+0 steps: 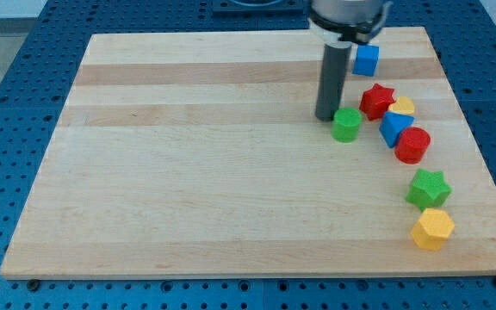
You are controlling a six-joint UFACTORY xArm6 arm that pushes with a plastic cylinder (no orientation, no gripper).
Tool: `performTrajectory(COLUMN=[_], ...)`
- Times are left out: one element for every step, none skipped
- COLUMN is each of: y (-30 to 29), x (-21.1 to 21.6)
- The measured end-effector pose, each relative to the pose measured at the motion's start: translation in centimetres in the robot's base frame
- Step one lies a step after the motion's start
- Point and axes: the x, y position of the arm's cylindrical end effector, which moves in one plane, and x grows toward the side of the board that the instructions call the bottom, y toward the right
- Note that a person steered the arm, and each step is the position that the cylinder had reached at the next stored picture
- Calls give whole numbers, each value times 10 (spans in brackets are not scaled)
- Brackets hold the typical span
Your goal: Push green circle slightly right side
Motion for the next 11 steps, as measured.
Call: performTrajectory(y=[1,-29,-52,-49,-39,-25,-20,-23,-22,-5,18], x=[0,3,52,70,41,14,13,41,54,47,36])
